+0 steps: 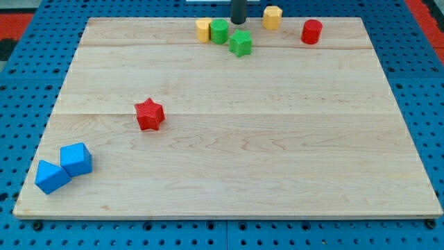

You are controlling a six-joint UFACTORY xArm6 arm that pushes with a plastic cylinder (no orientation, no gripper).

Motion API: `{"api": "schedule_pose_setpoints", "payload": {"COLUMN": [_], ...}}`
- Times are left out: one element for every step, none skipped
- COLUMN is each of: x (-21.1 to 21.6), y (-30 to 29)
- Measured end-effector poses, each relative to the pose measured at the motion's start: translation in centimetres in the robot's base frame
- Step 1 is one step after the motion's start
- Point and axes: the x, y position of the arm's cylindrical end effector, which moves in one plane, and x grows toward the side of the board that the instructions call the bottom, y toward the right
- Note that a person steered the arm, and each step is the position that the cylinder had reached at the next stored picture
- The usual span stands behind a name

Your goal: Place the hexagon above the red circle

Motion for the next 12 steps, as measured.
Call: {"api": "schedule_pose_setpoints", "payload": {"x": [0.0,-0.2,-0.2,-0.2,0.4,0.7,0.7,0.7,2.2,9.7,12.9,7.4], "y": [2.9,6.4,10.1,13.2,12.5,13.8,14.7,11.3,7.2,7.5,14.7,23.6]}}
